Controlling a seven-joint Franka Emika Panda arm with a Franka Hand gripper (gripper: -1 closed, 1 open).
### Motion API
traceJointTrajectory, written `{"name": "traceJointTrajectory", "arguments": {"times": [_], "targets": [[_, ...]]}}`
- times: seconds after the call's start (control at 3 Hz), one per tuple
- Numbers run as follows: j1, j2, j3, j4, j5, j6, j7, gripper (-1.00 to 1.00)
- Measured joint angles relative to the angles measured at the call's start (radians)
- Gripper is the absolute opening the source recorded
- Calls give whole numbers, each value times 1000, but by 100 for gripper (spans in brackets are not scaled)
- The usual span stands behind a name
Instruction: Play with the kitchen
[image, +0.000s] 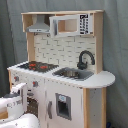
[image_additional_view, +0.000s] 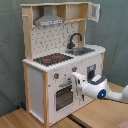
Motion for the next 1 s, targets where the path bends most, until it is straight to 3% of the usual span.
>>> {"name": "traceJointTrajectory", "arguments": {"times": [0.33,0.67,1.0], "targets": [[0,0,-2,-1,0,0,-7,-100],[2,-1,-18,-2,0,-5,-86,-100],[53,0,-7,-5,0,-97,-74,-100]]}}
